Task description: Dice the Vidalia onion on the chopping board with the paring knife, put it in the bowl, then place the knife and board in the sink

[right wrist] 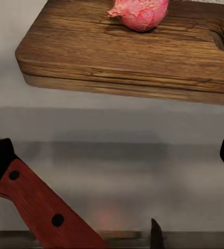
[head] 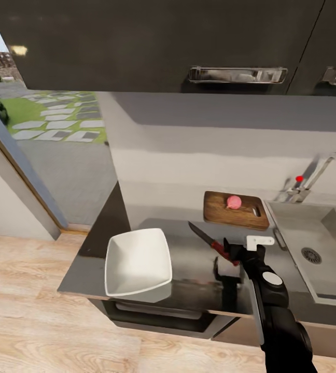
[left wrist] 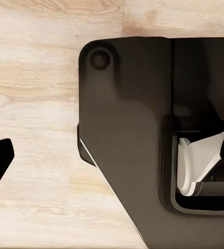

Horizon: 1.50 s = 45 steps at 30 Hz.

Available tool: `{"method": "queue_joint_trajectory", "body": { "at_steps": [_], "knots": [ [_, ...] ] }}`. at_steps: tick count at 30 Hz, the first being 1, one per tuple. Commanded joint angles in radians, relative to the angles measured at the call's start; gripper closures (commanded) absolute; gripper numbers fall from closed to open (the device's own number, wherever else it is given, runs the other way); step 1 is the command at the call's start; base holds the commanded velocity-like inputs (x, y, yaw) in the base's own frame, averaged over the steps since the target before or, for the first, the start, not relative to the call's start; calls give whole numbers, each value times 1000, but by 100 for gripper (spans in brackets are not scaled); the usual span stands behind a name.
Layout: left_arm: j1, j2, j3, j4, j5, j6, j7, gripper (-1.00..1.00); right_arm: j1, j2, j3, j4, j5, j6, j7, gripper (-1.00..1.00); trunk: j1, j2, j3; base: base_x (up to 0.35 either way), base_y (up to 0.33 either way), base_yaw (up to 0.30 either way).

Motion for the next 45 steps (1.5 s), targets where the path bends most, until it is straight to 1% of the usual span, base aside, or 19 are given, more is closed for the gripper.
{"method": "queue_joint_trajectory", "body": {
  "at_steps": [1,5,8,11,18,22,24,30,38,45],
  "knots": [
    [0,1,-7,-1,8,-2,7,-100,-1,1,-2,-1,10,5,10,-100,1,-2,-2,0,-276,51],
    [0,1,-7,0,8,-2,7,-100,-1,1,9,0,10,5,28,-100,1,-2,-2,0,-205,22],
    [0,1,-7,0,8,-2,7,-100,-1,1,25,1,11,5,58,-100,1,-2,-2,0,-65,7],
    [0,1,-7,0,8,-2,7,-100,-1,0,32,2,13,5,80,-100,1,-2,-2,0,-19,2],
    [0,1,-7,8,8,-2,7,-100,-1,-1,43,15,16,5,89,-100,1,-2,-2,-98,-3,0],
    [0,1,-7,13,8,-2,7,-100,-1,-4,101,28,18,5,89,-100,1,-2,-2,-128,0,0],
    [0,1,-7,13,8,-2,7,-100,-1,-4,111,30,18,5,89,-100,1,-2,-2,-40,0,0],
    [0,1,-7,14,8,-2,7,-100,-1,-5,122,41,19,5,89,-100,1,-2,-2,-11,0,0],
    [0,0,-7,15,8,-2,7,-100,-1,-6,123,55,20,5,89,-100,1,-2,-2,1,0,0],
    [0,0,-7,15,8,-2,7,-100,-1,-6,123,56,20,5,89,-100,1,-2,-2,86,-61,0]
  ]
}}
